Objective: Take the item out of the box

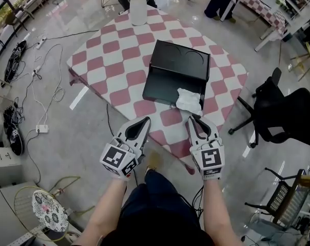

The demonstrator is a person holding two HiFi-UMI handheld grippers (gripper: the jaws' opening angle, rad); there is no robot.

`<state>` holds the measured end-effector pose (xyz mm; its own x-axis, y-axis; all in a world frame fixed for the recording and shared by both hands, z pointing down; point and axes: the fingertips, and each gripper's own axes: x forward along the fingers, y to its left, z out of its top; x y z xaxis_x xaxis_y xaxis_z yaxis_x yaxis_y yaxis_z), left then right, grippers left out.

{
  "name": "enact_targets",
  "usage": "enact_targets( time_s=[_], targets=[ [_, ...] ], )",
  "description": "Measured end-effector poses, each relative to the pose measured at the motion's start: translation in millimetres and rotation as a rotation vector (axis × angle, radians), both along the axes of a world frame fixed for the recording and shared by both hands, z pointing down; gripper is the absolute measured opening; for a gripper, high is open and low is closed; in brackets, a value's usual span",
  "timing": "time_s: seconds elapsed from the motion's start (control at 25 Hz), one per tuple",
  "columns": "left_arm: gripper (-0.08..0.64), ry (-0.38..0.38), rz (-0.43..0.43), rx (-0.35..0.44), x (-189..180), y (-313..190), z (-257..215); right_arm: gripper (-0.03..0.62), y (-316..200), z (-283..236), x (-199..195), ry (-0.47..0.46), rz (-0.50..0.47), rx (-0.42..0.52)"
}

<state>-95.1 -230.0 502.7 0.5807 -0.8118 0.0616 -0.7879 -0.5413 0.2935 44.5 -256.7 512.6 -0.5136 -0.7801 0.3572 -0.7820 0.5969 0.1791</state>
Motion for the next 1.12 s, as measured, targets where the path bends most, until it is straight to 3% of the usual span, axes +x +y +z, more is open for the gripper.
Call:
enact_targets(
  time_s=[0.44,0.52,0.76,0.88,1.12],
  targets=[
    [0.008,-0.006,0.062,-0.025,30.6,-31.7,12.0,0.040,-29.6,10.6,13.6,0.124,-0.013,0.031],
    [0.008,-0.006,0.072,-0.027,35.7,-37.0,14.5,0.106,-31.7,12.8,12.9,0.148,-0.036,0.030],
    [0.008,0.000,0.099,-0.030,50.7,-50.6,17.5,0.106,-33.8,21.8,9.6,0.285,-0.109,0.051],
    [0.008,0.009,0.110,-0.031,55.4,-55.3,18.9,0.164,-35.3,28.2,5.6,0.321,-0.136,0.043],
    [0.008,-0.002,0.128,-0.034,62.9,-60.6,25.3,0.164,-40.8,40.0,6.6,0.415,-0.147,0.064]
  ],
)
